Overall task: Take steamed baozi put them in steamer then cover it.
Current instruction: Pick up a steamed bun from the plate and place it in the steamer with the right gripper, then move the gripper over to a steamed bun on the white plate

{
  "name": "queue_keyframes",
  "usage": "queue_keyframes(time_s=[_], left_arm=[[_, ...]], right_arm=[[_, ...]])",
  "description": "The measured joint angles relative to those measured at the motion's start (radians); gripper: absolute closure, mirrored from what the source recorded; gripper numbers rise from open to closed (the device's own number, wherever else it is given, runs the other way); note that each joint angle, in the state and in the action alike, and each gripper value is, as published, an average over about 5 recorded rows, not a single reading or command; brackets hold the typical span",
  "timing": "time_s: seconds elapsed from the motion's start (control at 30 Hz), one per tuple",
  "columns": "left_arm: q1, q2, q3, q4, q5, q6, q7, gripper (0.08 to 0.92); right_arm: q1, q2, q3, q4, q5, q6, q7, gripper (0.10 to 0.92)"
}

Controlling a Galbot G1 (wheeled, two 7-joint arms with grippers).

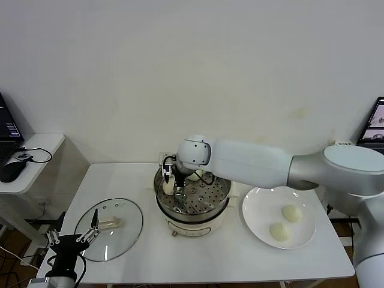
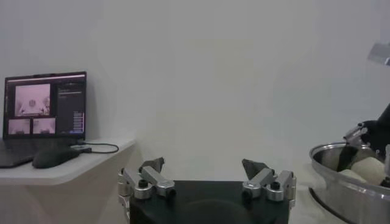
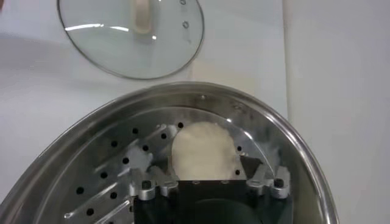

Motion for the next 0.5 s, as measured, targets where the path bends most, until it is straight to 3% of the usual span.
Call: queue_keyframes(time_s=[0.5], left_arm=[[-0.009, 0.009, 0.016, -0.008, 0.002, 0.002, 0.003, 0.177]], right_arm=[[0.121, -0.406, 0.021, 0.191, -0.161, 0.209, -0.296, 0.202]])
